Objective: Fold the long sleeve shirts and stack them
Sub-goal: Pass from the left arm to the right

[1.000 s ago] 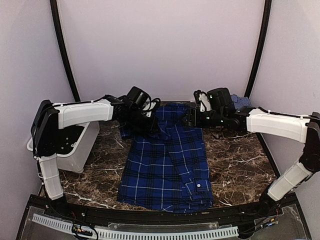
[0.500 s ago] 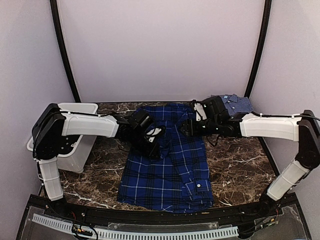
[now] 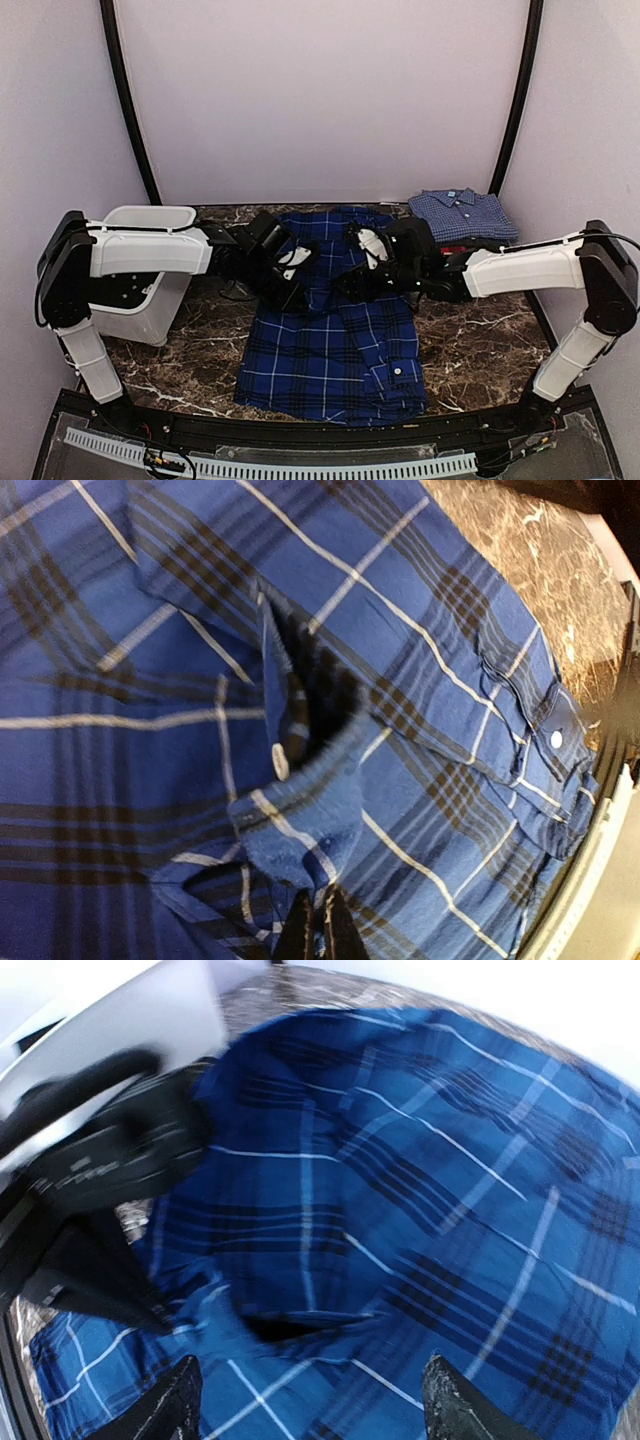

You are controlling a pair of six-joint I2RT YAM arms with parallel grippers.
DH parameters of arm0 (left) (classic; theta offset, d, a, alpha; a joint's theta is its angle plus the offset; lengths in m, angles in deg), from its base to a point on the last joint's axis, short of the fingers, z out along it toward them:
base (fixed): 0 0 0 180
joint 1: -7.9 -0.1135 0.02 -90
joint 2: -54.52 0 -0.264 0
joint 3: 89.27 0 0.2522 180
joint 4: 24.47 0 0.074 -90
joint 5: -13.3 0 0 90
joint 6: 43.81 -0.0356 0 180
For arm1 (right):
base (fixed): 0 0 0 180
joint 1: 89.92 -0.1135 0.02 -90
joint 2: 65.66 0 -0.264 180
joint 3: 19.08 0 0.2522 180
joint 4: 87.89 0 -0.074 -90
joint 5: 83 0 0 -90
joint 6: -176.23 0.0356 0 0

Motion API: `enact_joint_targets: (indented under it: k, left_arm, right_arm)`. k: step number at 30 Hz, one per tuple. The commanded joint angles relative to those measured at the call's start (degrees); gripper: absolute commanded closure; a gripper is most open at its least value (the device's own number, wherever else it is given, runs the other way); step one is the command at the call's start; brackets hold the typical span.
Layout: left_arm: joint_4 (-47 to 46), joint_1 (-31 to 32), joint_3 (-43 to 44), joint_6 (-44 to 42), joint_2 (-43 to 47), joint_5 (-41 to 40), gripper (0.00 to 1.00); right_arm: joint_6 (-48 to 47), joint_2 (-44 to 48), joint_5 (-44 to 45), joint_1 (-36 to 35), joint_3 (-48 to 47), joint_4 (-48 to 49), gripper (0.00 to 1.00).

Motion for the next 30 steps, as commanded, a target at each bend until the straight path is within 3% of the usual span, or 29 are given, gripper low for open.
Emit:
enact_joint_targets:
  k: [1, 7, 17, 30]
  left_arm:
    - [1.03, 0.06, -0.57, -5.35, 5.85, -8.0, 1.0]
    - [-2.38, 0.06, -2.85, -11.06, 12.24, -15.23, 1.0]
    - [-18.89, 1.88, -15.0, -28.39, 24.96, -21.6, 1.0]
    - [-42.75, 11.38, -31.45, -53.5, 33.35, -39.93, 1.0]
  right_arm:
    - [-10.15, 0.37, -0.98, -1.78, 0.92, 9.24, 0.26]
    - [-18.73, 1.57, -6.71, -1.78, 1.76, 14.74, 0.18]
    - [-32.54, 1.77, -9.58, -1.69, 3.11, 24.61, 0.12]
    - [-38.04, -4.96, -22.33, -1.6, -10.91, 8.56, 0.12]
